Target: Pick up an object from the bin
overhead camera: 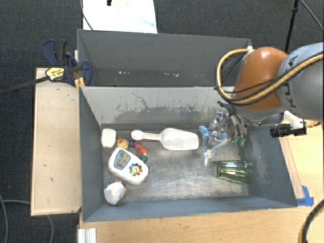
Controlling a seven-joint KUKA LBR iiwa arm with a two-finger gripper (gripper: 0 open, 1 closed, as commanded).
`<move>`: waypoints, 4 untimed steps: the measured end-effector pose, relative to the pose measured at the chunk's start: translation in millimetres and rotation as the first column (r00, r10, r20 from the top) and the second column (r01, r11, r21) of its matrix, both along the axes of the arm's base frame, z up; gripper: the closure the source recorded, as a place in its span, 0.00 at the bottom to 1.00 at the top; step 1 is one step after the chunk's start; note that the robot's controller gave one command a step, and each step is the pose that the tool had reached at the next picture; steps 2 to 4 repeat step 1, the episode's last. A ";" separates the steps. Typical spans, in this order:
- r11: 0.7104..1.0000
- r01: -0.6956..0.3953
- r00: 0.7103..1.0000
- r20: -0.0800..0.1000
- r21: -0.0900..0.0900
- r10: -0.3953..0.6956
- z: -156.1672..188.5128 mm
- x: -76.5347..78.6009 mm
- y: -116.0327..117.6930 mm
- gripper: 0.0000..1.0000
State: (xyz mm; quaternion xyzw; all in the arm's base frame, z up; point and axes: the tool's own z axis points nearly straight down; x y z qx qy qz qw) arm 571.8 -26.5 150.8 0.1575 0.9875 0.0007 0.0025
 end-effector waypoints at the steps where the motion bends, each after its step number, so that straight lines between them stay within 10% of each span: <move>1: 1.000 -0.002 1.000 -0.006 0.000 0.002 9.6 -1.0 0.1 1.00; 4: 1.000 -0.002 1.000 -0.006 0.000 0.002 9.6 -1.0 0.1 1.00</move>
Offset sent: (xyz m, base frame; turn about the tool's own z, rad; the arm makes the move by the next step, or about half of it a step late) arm 0.0001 0.0000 0.0145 0.0000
